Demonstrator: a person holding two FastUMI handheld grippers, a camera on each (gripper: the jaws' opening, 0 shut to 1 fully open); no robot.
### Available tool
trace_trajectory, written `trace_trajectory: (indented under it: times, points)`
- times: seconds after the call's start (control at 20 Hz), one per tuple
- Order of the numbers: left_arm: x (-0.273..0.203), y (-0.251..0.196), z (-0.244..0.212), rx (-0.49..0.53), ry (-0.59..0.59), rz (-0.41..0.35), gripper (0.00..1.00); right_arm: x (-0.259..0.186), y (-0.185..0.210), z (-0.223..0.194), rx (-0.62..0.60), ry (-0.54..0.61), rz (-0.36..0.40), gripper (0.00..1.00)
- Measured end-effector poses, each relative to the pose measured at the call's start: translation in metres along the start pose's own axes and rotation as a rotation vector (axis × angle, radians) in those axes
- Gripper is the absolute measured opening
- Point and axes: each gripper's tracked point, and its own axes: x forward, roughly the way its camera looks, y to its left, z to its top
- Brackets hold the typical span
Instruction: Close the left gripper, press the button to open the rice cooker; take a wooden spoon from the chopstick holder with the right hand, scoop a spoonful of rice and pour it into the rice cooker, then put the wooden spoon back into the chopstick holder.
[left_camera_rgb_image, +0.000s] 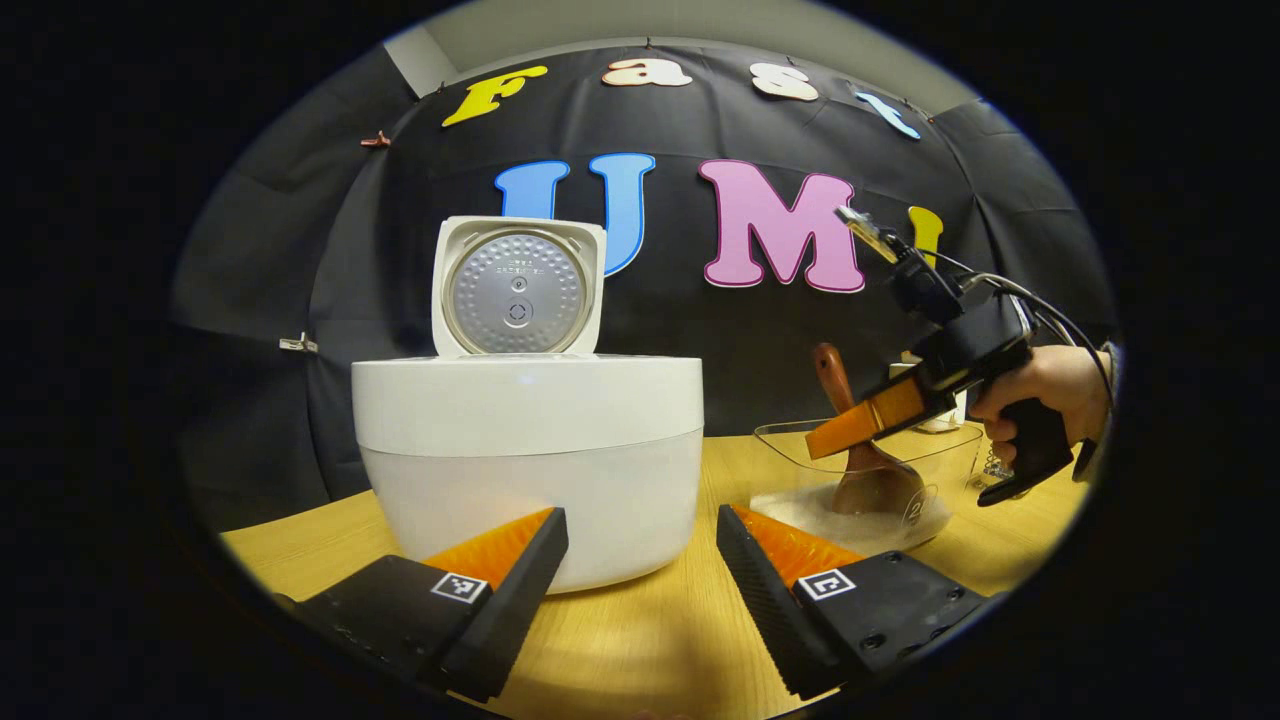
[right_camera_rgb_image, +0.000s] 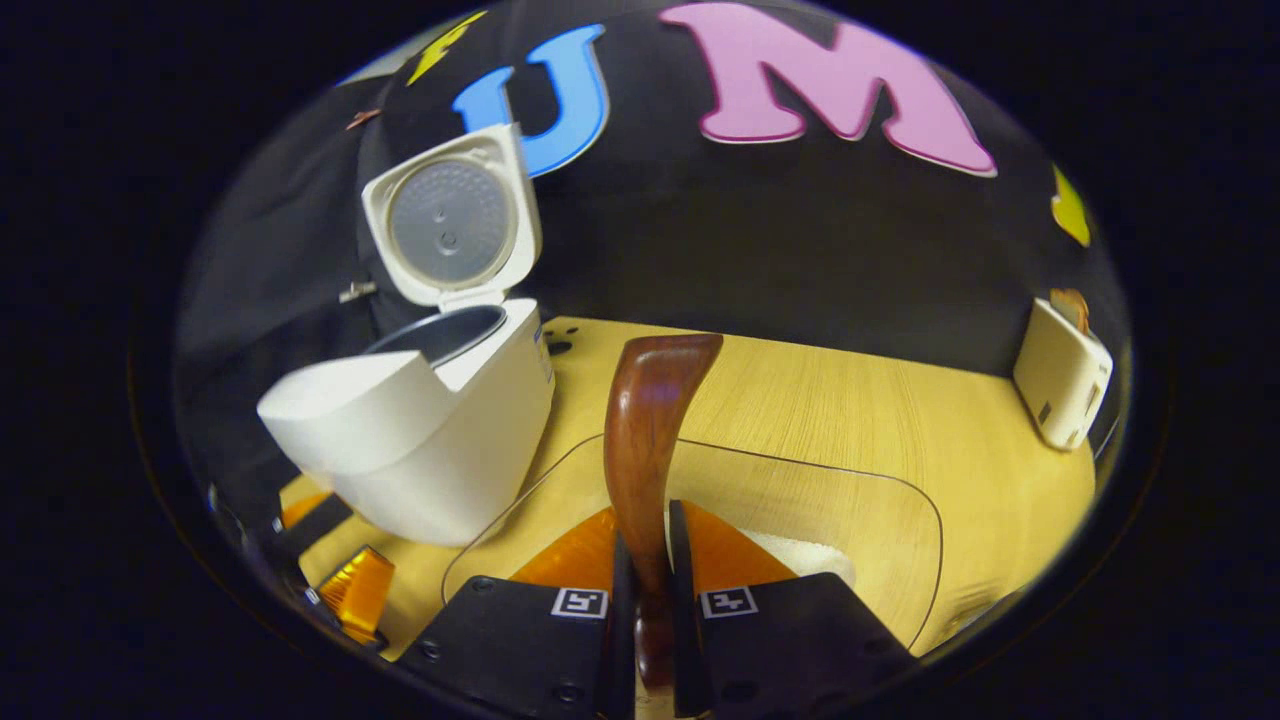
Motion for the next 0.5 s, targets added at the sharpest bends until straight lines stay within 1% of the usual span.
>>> trace_trajectory:
  times: [0.15, 0.3, 0.4, 0.5]
  points:
    - [0.001, 0.0, 0.001, 0.0, 0.0, 0.0, 0.97, -0.012, -0.018, 0.009, 0.144, -0.037, 0.02, 0.19]
    - [0.001, 0.0, 0.0, 0.0, -0.001, 0.0, 0.97, -0.009, -0.03, 0.017, 0.249, -0.093, 0.022, 0.19]
    - [0.001, 0.0, 0.001, 0.0, 0.0, 0.0, 0.97, -0.014, -0.033, 0.03, 0.312, -0.143, 0.034, 0.18]
    - [0.001, 0.0, 0.001, 0.0, -0.001, -0.003, 0.97, -0.02, -0.038, 0.044, 0.349, -0.193, 0.025, 0.18]
